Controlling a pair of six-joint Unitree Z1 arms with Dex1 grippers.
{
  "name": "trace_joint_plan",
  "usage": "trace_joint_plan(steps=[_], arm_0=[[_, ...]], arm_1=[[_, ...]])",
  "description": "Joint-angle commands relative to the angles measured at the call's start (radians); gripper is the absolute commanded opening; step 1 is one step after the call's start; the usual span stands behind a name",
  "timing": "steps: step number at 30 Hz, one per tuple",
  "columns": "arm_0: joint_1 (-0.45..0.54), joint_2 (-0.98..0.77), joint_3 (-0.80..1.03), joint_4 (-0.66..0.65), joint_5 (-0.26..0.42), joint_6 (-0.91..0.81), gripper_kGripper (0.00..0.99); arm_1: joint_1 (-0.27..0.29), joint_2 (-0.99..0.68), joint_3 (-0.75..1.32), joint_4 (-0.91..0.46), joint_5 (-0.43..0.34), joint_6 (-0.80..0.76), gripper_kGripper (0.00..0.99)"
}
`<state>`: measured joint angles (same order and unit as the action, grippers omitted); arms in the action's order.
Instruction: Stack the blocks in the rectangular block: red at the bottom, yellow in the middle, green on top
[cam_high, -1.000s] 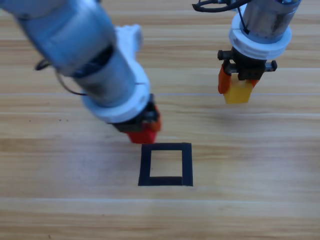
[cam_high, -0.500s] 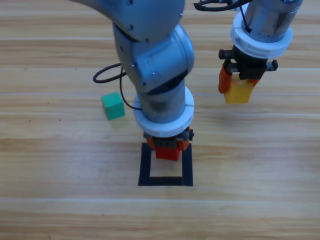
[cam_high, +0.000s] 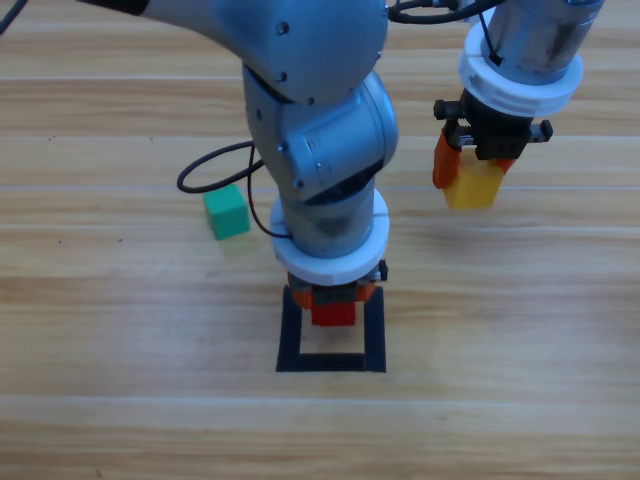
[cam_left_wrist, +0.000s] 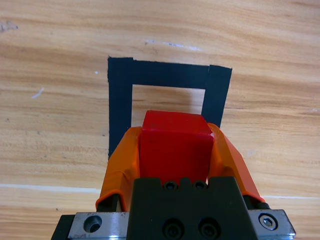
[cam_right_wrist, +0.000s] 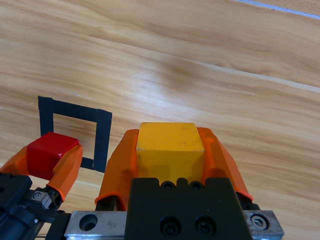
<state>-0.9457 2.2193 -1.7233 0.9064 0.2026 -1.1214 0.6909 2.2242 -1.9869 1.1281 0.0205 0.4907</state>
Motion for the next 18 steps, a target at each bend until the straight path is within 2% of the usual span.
trace_joint_plan(steps=[1, 18], arm_0=[[-0.053, 0.034, 0.001, 0.011, 0.011, -0.034, 0.000], [-0.058, 0.048, 0.034, 0.002, 0.041, -0.029, 0.000]], arm_1=[[-0.031, 0.008, -0.004, 0.015, 0.012, -0.003, 0.000], [-0.037, 0.012, -0.012, 0.015, 0.013, -0.014, 0.000]])
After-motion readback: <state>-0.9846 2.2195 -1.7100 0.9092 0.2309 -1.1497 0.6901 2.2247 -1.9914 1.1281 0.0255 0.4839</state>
